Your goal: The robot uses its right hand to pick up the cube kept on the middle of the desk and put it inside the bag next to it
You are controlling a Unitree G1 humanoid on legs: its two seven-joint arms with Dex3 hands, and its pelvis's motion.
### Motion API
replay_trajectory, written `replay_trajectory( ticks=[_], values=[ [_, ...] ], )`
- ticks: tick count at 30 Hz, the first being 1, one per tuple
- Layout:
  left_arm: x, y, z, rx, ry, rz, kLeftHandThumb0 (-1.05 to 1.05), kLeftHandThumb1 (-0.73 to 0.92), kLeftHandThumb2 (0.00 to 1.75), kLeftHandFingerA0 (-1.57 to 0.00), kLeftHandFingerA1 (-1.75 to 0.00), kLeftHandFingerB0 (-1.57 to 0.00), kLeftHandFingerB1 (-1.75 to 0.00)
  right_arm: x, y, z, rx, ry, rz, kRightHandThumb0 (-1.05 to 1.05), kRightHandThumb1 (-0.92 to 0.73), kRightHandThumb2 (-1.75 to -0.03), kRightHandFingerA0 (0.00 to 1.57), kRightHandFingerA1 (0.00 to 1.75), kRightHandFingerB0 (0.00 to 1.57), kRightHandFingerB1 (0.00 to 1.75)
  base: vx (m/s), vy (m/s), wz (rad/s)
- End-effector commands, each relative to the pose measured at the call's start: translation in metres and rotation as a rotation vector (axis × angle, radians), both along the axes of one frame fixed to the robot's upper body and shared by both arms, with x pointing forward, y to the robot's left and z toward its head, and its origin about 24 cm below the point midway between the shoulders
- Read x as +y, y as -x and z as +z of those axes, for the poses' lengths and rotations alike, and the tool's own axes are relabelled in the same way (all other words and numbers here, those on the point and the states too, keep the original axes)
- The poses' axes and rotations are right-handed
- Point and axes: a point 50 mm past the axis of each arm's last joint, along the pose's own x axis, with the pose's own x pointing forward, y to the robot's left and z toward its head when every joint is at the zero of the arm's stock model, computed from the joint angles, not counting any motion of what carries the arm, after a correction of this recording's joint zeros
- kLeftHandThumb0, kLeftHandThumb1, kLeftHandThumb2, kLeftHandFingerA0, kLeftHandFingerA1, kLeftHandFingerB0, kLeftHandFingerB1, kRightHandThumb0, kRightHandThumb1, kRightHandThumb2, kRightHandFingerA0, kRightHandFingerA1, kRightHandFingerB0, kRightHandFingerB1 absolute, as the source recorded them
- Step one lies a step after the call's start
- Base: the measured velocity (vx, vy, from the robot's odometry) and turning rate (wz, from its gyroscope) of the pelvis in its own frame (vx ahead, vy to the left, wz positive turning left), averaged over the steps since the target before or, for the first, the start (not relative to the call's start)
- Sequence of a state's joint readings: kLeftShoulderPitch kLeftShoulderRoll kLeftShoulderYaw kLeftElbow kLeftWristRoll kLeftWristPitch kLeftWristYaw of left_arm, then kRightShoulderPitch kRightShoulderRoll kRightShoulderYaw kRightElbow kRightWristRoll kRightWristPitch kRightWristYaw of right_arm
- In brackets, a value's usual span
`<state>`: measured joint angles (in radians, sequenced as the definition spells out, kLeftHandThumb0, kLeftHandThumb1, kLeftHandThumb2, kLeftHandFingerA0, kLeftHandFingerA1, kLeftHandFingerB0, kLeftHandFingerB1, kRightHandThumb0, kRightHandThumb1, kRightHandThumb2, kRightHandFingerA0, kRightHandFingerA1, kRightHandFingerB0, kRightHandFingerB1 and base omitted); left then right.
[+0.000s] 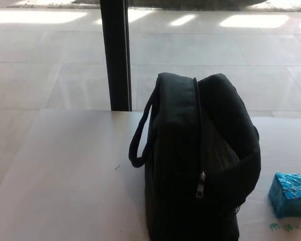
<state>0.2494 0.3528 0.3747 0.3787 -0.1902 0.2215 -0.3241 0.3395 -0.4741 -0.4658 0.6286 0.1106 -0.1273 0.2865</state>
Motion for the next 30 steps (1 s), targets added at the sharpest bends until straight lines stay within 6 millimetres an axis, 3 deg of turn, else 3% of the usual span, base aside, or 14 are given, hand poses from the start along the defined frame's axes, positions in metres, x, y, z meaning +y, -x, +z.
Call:
replay_trajectory(
  ticks=[1,3,4,7,14,16,19,22,23,24,25,27,29,30],
  values=[
    [-0.001,0.002,0.006,0.011,0.174,0.014,-0.43,0.70,0.60,-0.44,-0.45,-0.41,-0.43,-0.019,-0.009,0.031,-0.148,-0.010,0.001,-0.72,-0.82,-0.65,0.37,0.58,0.25,0.34,0.00,0.000,0.00],
    [-0.001,0.002,0.007,0.017,0.175,0.009,-0.43,0.52,0.91,-0.40,-0.59,-0.31,-0.54,-0.027,-0.015,0.043,-0.197,-0.012,-0.048,-0.68,-0.82,-0.65,0.35,0.62,0.23,0.34,0.00,0.000,0.00],
    [0.000,0.000,0.008,0.014,0.173,0.009,-0.43,0.70,0.61,-0.43,-0.45,-0.41,-0.44,-0.031,-0.021,0.053,-0.232,0.015,-0.050,-0.70,-0.82,-0.65,0.33,0.66,0.22,0.37,0.00,0.000,0.00],
    [0.000,-0.001,0.010,0.014,0.170,0.005,-0.42,0.69,0.60,-0.45,-0.46,-0.43,-0.45,-0.046,-0.037,0.085,-0.336,0.023,-0.124,-0.65,-0.80,-0.64,0.30,0.81,0.26,0.35,0.00,0.000,0.00],
    [0.001,0.001,0.009,0.023,0.181,0.015,-0.42,0.70,0.61,-0.44,-0.46,-0.42,-0.44,-0.055,-0.086,0.174,-0.560,0.133,-0.061,-0.75,-0.77,-0.63,0.39,0.65,0.31,0.39,0.00,0.000,0.00],
    [0.000,0.002,0.009,0.024,0.185,0.012,-0.43,0.50,0.90,-0.40,-0.59,-0.31,-0.54,-0.048,-0.099,0.189,-0.606,0.126,-0.032,-0.74,-0.75,-0.63,0.41,0.60,0.31,0.34,0.00,0.000,0.00],
    [0.000,0.004,0.008,0.029,0.181,0.013,-0.43,0.69,0.60,-0.45,-0.45,-0.42,-0.44,-0.042,-0.112,0.197,-0.625,0.120,-0.019,-0.72,-0.75,-0.63,0.42,0.53,0.34,0.31,0.00,0.000,0.00],
    [0.001,0.004,0.007,0.035,0.179,0.018,-0.45,0.52,0.90,-0.40,-0.59,-0.32,-0.54,-0.017,-0.138,0.207,-0.638,0.145,0.161,-0.71,-0.79,-0.64,0.32,0.42,0.25,0.29,0.00,0.000,0.00],
    [0.002,0.004,0.007,0.036,0.178,0.016,-0.44,0.52,0.91,-0.40,-0.59,-0.31,-0.54,-0.014,-0.140,0.206,-0.631,0.149,0.179,-0.75,-0.63,-0.97,0.24,0.51,0.14,0.42,0.00,0.000,0.00],
    [0.001,0.005,0.008,0.036,0.177,0.012,-0.43,0.51,0.91,-0.40,-0.59,-0.31,-0.54,-0.004,-0.148,0.207,-0.615,0.164,0.231,-0.77,-0.79,-0.64,0.32,0.41,0.22,0.29,0.00,0.000,0.00],
    [0.001,0.005,0.008,0.036,0.176,0.006,-0.43,0.51,0.91,-0.39,-0.60,-0.30,-0.54,0.013,-0.157,0.207,-0.602,0.194,0.299,-0.78,-0.65,-0.99,0.28,0.54,0.17,0.43,0.00,0.000,0.00],
    [0.001,0.006,0.007,0.039,0.175,0.000,-0.44,0.71,0.60,-0.44,-0.45,-0.40,-0.43,0.034,-0.167,0.203,-0.592,0.184,0.373,-0.82,-0.77,-0.64,0.30,0.44,0.28,0.30,0.00,0.000,0.00],
    [0.001,0.006,0.007,0.040,0.176,0.002,-0.44,0.71,0.60,-0.44,-0.45,-0.40,-0.43,0.038,-0.168,0.203,-0.588,0.176,0.378,-0.82,-0.77,-0.64,0.30,0.44,0.28,0.30,0.00,0.000,0.00],
    [0.002,0.006,0.007,0.049,0.175,0.015,-0.43,0.51,0.90,-0.37,-0.58,-0.27,-0.52,0.063,-0.177,0.190,-0.551,0.156,0.450,-0.70,-0.77,-0.63,0.25,0.40,0.22,0.29,0.00,0.000,0.00]
  ],
)
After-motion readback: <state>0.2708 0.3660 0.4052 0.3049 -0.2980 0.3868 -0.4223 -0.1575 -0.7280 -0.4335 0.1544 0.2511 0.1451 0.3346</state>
